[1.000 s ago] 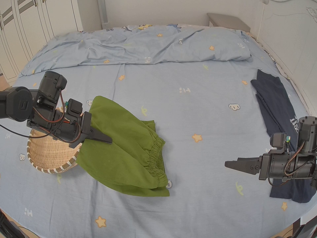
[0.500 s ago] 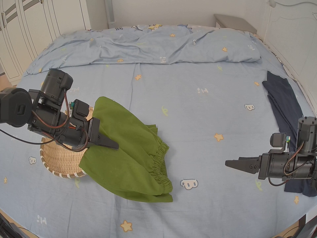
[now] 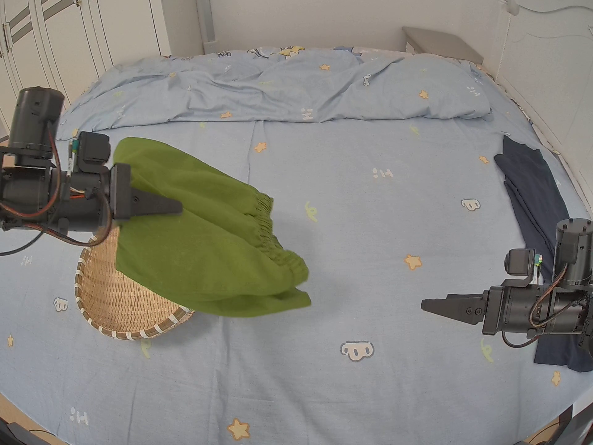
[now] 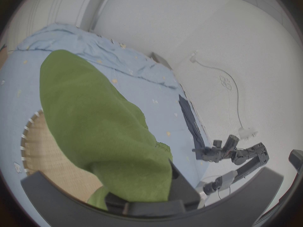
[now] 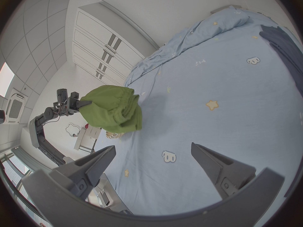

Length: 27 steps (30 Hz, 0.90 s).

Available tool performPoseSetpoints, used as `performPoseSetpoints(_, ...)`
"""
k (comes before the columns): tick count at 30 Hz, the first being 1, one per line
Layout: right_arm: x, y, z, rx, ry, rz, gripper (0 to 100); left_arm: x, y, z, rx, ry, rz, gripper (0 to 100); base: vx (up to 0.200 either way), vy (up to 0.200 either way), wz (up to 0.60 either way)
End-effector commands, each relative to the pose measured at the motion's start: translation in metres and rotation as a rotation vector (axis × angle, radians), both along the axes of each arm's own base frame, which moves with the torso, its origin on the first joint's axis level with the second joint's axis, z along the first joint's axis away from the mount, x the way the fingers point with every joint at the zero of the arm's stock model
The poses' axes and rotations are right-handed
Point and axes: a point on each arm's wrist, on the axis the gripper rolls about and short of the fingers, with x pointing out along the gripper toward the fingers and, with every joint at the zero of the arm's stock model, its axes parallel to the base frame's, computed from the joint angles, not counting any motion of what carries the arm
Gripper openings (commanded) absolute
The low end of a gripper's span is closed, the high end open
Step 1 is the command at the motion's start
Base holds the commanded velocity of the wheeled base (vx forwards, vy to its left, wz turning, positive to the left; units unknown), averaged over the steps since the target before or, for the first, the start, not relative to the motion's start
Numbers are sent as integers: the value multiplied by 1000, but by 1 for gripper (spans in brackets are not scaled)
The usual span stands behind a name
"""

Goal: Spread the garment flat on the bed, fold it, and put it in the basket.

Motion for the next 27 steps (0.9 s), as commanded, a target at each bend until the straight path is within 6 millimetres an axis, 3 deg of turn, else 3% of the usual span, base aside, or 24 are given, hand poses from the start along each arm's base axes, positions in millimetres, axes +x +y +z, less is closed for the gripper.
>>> performPoseSetpoints(1,0,0,1,3,-4,-2,100,-18,25,18,-22,-101,96,0,0,0,0)
performPoseSetpoints(5,-1,0,2,3,-10,0,100,-14,55,20,-23,-125,215,0,0,0,0)
performPoseSetpoints(9,-3,-1,6,11,-27,-1,100,-13,61,12,-23,-89,247,0,0,0,0)
performPoseSetpoints(12,-7,-3,13,21,-50,-3,100,-14,63,-2,-17,-33,253,0,0,0,0)
performPoseSetpoints(19,-15,-6,25,45,-92,-1,100,-4,77,-65,-2,250,331,0,0,0,0)
performPoseSetpoints(23,-17,-7,28,47,-98,-1,100,7,88,-75,-1,358,374,0,0,0,0)
performPoseSetpoints(27,-18,-7,30,50,-105,-1,100,29,102,-89,25,488,433,0,0,0,0)
